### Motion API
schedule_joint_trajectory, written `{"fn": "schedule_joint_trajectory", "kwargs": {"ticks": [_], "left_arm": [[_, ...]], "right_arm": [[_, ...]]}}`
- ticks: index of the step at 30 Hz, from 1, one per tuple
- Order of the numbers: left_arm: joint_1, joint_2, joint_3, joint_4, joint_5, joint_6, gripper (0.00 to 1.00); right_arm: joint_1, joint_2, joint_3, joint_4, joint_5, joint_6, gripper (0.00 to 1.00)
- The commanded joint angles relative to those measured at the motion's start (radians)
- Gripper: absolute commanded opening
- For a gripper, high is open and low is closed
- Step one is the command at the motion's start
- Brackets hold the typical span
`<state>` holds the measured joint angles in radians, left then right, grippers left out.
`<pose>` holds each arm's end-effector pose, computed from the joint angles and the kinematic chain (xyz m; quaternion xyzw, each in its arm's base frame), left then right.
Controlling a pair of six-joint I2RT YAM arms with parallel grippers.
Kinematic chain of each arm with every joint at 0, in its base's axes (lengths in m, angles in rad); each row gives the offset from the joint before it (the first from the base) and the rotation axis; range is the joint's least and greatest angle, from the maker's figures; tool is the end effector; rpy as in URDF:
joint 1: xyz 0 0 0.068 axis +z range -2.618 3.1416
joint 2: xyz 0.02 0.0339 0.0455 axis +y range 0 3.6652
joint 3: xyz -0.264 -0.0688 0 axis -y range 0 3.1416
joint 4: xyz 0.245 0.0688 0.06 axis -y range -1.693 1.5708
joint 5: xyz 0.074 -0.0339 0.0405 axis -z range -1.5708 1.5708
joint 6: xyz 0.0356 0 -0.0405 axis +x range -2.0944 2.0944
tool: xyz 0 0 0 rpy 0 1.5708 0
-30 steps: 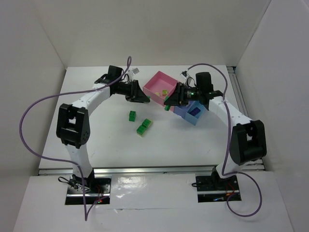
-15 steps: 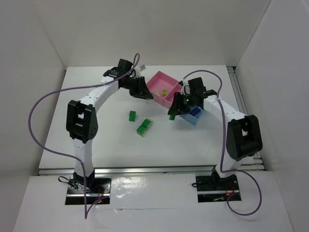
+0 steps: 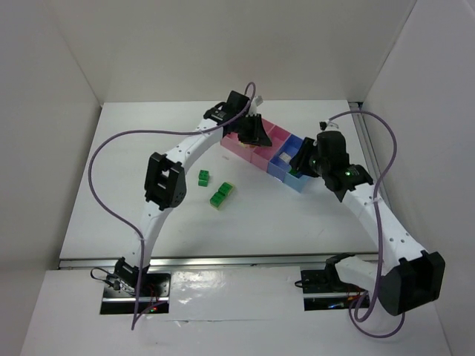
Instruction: Sort the legos into containers by color
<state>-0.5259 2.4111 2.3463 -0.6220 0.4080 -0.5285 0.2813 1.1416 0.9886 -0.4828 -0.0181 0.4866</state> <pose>0.4664 -0.2871 0.2660 0.0855 0.8853 -0.3690 0.2699 0.2396 0.0699 0.3104 0.0874 0.8884 0.1763 0.4148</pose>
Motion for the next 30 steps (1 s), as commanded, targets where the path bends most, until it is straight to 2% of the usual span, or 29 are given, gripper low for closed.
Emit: {"fn": "schedule_joint_trajectory", "kwargs": {"ticks": [1,6,10,11,12,17,19,22,23,26,27,28,30], "left_arm": [[-0.006,0.049,0.036,0.065,-0.072,-0.047,0.00],[-0.016,0.128,0.076,0.074,-0.034,-0.065,0.00],[-0.016,0.128,0.076,0.093,-0.014,-0.074,0.30],[-0.016,0.119,0.065,0.093,-0.005,-0.074,0.48],[-0.016,0.118,0.065,0.093,0.006,-0.065,0.52],[-0.016,0.045,0.021,0.128,0.074,-0.042,0.64],[-0.016,-0.002,0.008,0.128,0.121,-0.018,0.73],[-0.003,-0.097,-0.037,0.119,0.185,0.030,0.74],[0.006,-0.130,-0.094,0.110,0.207,0.041,0.74],[0.064,-0.237,-0.240,0.157,0.392,0.087,0.72],[0.079,-0.310,-0.381,0.259,0.469,0.087,0.72],[0.099,-0.341,-0.456,0.328,0.633,0.075,0.72],[0.109,-0.403,-0.620,0.434,0.744,0.049,0.76]], "right_arm": [[-0.007,-0.046,-0.011,0.003,0.155,0.020,0.09],[-0.007,-0.071,-0.002,-0.020,0.156,0.029,0.09],[-0.007,-0.042,-0.002,-0.008,0.113,0.029,0.09],[-0.007,-0.042,-0.002,-0.008,0.093,0.029,0.09],[-0.007,-0.033,-0.002,0.006,0.093,0.029,0.09],[-0.007,0.000,0.010,0.027,0.015,0.009,0.09],[-0.007,0.023,0.024,0.041,-0.066,-0.028,0.09],[-0.016,0.058,0.036,0.084,-0.222,-0.074,0.09],[-0.016,0.070,0.036,0.096,-0.267,-0.083,0.09],[-0.028,0.104,0.036,0.144,-0.449,-0.108,0.09],[-0.039,0.119,0.036,0.154,-0.495,-0.108,0.09],[-0.039,0.135,0.050,0.154,-0.584,-0.137,0.09],[-0.039,0.185,0.071,0.154,-0.660,-0.173,0.09]]}}
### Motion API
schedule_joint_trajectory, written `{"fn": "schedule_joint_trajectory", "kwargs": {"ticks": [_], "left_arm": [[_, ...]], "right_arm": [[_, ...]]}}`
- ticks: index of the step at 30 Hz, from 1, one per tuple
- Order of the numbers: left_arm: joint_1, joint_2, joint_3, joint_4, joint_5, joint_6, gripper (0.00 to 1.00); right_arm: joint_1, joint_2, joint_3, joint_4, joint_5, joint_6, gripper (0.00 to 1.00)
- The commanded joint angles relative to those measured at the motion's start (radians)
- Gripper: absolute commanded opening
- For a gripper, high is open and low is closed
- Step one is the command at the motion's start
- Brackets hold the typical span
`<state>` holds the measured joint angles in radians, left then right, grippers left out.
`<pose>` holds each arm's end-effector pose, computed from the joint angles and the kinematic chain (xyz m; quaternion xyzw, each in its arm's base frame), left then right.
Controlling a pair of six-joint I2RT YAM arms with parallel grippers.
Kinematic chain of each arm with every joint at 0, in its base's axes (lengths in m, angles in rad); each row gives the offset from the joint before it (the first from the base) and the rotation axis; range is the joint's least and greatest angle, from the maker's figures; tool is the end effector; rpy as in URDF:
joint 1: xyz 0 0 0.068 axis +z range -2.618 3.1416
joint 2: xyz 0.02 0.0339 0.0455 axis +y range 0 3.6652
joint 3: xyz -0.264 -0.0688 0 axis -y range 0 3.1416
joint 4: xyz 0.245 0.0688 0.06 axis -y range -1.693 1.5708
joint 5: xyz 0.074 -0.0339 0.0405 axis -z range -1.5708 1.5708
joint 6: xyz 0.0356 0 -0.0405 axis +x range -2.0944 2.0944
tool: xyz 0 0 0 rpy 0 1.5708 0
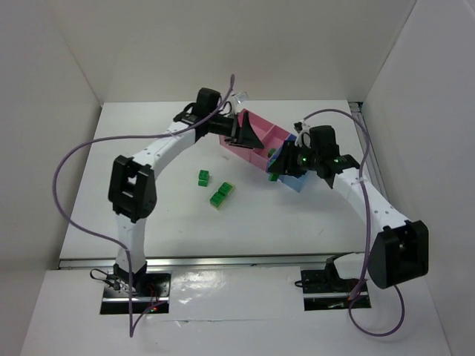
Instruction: Sort the legos into containers by color
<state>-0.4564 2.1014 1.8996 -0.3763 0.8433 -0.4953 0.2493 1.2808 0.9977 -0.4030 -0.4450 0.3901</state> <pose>0.4258 -0.2387 0.2975 0.1793 0.8060 -0.5189 0.2214 0.2662 0.0836 0.2884 -0.0322 0.8859 0.3205 0.3337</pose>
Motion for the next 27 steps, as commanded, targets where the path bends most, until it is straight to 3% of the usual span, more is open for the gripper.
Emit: {"fn": "schedule_joint_trajectory", "kwargs": {"ticks": [1,5,9,13,18,27], "left_arm": [[0.039,-0.106,-0.215,0.303,0.386,-0.005,0.78],[0.030,-0.118,-0.303,0.435,0.520,-0.088,0.78],[-0.001,-0.087,-0.223,0.215,0.550,0.084,0.78],[-0.001,-0.055,-0.180,0.171,0.559,0.123,0.77],[-0.001,-0.055,-0.171,0.171,0.582,0.132,0.74],[-0.021,-0.046,-0.162,0.171,0.582,0.132,0.59]], "right_arm": [[-0.018,0.061,0.083,0.064,-0.266,-0.104,0.09],[-0.018,0.097,0.110,0.055,-0.455,-0.137,0.09],[-0.018,0.124,0.110,0.064,-0.563,-0.157,0.09],[-0.018,0.158,0.131,0.044,-0.656,-0.180,0.09],[-0.018,0.178,0.157,-0.010,-0.656,-0.221,0.09],[-0.018,0.178,0.167,-0.010,-0.656,-0.212,0.09]]}}
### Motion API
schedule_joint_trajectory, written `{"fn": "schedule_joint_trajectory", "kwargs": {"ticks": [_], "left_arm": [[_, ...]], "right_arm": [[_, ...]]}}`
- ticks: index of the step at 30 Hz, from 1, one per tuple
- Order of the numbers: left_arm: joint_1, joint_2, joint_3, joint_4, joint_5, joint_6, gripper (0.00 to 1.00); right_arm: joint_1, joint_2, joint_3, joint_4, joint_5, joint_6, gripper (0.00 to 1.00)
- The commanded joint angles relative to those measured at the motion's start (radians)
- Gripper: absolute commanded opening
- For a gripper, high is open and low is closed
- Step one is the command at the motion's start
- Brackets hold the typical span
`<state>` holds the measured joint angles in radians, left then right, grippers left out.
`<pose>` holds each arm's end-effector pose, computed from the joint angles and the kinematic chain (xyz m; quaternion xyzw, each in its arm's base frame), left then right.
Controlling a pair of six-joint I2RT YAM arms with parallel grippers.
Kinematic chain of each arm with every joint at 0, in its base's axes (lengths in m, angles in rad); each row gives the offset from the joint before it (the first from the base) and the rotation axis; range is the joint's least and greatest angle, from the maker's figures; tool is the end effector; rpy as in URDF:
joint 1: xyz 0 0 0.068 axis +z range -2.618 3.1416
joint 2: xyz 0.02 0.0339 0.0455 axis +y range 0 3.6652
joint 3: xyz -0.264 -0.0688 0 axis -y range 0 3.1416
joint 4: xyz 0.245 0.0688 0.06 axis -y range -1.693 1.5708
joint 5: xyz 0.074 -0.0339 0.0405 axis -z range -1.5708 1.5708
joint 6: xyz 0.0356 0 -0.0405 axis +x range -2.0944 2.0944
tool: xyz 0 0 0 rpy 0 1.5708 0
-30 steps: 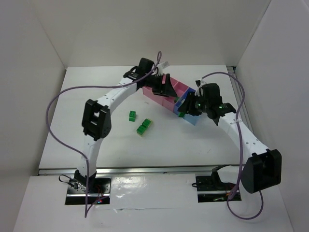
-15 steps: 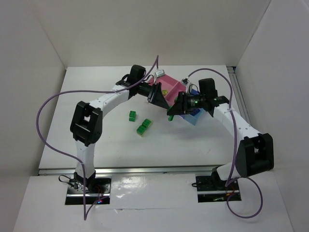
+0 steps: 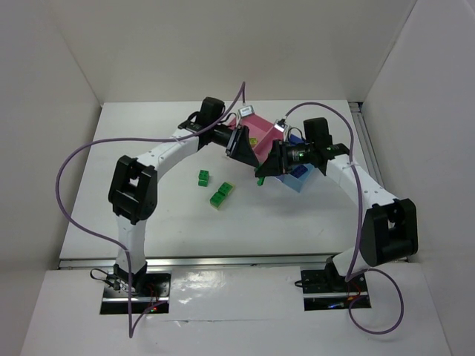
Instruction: Sort the legos into containers by color
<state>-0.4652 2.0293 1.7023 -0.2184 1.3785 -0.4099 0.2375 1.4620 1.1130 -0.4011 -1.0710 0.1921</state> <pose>0.3930 -0.2363 0.2864 0.3304 0.6636 -0.6624 0.1081 0.2927 0.1030 0.2865 -0.2214 0.7838 0.5303 0.2355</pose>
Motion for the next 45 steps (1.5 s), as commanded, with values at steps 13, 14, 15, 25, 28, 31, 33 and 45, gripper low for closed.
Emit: {"fn": "schedule_joint_trajectory", "kwargs": {"ticks": [13,14,15,25,28,31,33,45], "left_arm": [[-0.043,0.045,0.076,0.004,0.036,0.026,0.17],[-0.043,0.045,0.076,0.004,0.036,0.026,0.13],[-0.043,0.045,0.076,0.004,0.036,0.017,0.07],[0.069,0.003,0.011,0.013,-0.022,0.003,0.00],[0.092,-0.006,-0.010,0.013,-0.022,0.003,0.00],[0.112,-0.015,-0.020,0.013,-0.022,0.003,0.00],[0.123,-0.015,-0.032,0.024,-0.035,0.003,0.00],[0.168,-0.050,-0.144,0.234,-0.053,-0.145,0.00]], "right_arm": [[-0.006,0.015,0.061,-0.037,-0.017,-0.026,0.09],[0.003,0.015,0.061,-0.047,-0.017,-0.026,0.09],[0.003,0.015,0.061,-0.047,-0.017,-0.040,0.09],[0.003,0.015,0.050,-0.139,0.052,-0.082,0.14],[0.003,0.015,0.050,-0.149,0.052,-0.092,0.15],[0.003,0.024,0.050,-0.150,0.062,-0.092,0.15],[0.003,0.024,0.050,-0.140,0.062,-0.083,0.15],[-0.006,0.043,0.041,-0.130,0.102,-0.074,0.15]]}}
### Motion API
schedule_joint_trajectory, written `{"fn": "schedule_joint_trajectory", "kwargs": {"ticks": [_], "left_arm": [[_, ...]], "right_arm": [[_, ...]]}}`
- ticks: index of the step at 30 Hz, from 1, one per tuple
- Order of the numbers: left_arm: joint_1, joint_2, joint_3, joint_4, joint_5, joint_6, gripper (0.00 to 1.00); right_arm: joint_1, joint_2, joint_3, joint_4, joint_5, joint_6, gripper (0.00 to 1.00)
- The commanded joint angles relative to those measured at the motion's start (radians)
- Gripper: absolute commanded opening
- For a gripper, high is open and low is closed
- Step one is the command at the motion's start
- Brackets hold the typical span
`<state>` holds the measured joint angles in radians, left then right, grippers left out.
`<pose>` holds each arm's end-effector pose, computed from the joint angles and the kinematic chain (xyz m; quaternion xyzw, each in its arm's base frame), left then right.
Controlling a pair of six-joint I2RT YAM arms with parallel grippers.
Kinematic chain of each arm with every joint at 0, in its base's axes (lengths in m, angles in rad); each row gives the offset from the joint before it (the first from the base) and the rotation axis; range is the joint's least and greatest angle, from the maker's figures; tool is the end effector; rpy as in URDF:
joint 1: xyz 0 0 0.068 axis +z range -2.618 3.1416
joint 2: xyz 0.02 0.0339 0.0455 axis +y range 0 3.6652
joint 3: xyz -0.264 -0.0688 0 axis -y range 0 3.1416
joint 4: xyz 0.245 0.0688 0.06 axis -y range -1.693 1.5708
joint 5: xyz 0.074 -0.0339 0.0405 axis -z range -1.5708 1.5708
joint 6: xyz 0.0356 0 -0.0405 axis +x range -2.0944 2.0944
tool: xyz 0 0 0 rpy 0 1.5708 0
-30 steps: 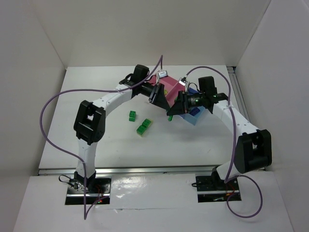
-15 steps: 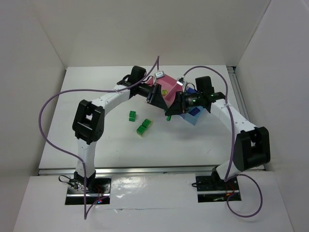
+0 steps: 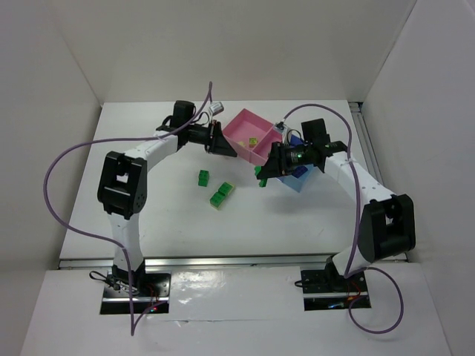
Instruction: Sort the legos into containers by color
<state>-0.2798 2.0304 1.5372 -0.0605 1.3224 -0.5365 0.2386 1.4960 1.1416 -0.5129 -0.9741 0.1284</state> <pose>0.4246 -0.1579 0.2434 0.2083 0.7220 -0.6448 0.1398 0.2959 0.1023 0.2763 -0.2067 0.8195 0.4875 0.2192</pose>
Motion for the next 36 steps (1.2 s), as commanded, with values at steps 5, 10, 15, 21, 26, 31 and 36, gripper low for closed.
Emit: {"fn": "schedule_joint_trajectory", "kwargs": {"ticks": [5,10,15,21,26,31,36], "left_arm": [[-0.018,-0.030,0.031,0.065,-0.008,-0.019,0.00],[-0.071,0.002,0.121,-0.085,0.081,0.094,0.60],[-0.108,0.002,0.121,-0.085,0.136,0.132,0.88],[-0.159,0.057,0.155,-0.133,0.150,0.164,0.83],[-0.170,0.067,0.175,-0.133,0.150,0.164,0.67],[-0.170,0.067,0.186,-0.133,0.150,0.164,0.52],[-0.179,0.067,0.186,-0.133,0.159,0.164,0.41]], "right_arm": [[-0.007,0.029,0.012,0.022,0.008,0.014,0.14],[-0.007,0.059,0.032,0.043,-0.060,0.014,0.14],[-0.007,0.060,0.041,0.043,-0.115,0.005,0.14],[-0.007,0.060,0.050,0.043,-0.153,-0.004,0.14],[-0.007,0.060,0.060,0.034,-0.164,-0.004,0.14],[-0.007,0.069,0.060,0.034,-0.164,-0.004,0.14],[0.002,0.069,0.060,0.034,-0.155,-0.004,0.14]]}}
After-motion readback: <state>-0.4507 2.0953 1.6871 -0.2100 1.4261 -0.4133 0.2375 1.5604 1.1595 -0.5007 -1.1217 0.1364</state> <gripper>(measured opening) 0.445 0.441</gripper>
